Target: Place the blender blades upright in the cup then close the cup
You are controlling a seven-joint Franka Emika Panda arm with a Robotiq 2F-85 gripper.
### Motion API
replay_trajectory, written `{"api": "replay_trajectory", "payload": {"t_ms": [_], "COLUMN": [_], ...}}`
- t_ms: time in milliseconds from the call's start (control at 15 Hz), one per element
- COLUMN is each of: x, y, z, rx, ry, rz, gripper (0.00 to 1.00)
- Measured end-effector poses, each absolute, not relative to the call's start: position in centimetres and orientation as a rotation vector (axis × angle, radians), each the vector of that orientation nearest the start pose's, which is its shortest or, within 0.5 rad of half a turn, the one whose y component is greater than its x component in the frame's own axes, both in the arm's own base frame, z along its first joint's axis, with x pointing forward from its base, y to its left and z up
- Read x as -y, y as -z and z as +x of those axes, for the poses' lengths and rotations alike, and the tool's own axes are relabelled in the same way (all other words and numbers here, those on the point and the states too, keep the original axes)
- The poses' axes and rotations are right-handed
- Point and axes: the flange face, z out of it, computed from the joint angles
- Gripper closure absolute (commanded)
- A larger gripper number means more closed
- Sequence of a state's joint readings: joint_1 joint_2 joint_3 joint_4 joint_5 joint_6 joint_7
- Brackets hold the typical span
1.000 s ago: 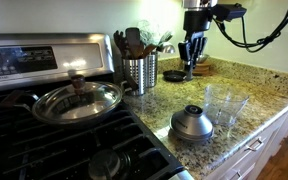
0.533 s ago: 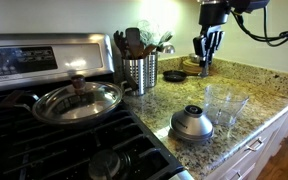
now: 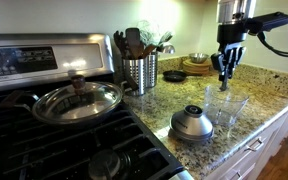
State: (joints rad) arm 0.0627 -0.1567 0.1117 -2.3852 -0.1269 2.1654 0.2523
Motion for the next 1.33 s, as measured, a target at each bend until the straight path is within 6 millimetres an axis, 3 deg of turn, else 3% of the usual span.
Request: {"api": "replay_trajectory", "payload": {"t_ms": [333, 1333], "x": [-7.0, -7.4], "y": [-36.7, -34.3], "z": [44.9, 43.5], "rx": [-0.054, -0.050], "ry": [-0.047, 0.058], "rz": [-3.262, -3.241], "gripper": [0.87, 0.87]}}
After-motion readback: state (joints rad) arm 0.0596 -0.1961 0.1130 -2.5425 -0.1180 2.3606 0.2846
